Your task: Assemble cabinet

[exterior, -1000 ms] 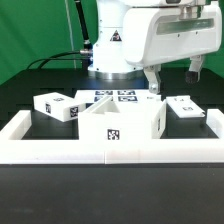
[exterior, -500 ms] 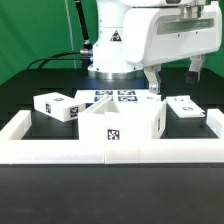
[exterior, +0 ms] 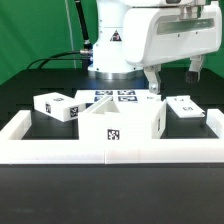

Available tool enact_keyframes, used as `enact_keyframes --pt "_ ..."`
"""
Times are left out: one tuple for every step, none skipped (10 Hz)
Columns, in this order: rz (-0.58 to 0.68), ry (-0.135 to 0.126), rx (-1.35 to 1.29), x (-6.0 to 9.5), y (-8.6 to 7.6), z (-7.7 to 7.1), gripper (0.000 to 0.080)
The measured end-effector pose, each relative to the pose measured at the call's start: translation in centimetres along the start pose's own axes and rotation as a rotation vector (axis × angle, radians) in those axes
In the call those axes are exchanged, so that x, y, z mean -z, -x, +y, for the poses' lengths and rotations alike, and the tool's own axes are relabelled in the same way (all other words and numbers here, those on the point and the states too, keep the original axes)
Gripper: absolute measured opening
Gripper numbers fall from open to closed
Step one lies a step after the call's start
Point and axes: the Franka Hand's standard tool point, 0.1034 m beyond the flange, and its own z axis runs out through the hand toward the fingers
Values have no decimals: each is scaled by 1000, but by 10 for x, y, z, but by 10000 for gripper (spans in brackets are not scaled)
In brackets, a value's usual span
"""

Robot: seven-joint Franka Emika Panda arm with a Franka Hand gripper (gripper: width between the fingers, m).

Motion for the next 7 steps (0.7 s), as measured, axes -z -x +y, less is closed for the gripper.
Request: enact_keyframes --pt "-2 -1 3 -1 2 0 798" --pt "20 16 85 -4 11 -1 798" --pt "17 14 159 -10 25 -9 798" --pt "-8 -4 231 -13 32 -13 798" --pt "-28 -9 281 -18 37 -12 798" --pt "-25 -9 268 -17 36 -12 798" --pt "-25 -9 269 -18 36 -12 798"
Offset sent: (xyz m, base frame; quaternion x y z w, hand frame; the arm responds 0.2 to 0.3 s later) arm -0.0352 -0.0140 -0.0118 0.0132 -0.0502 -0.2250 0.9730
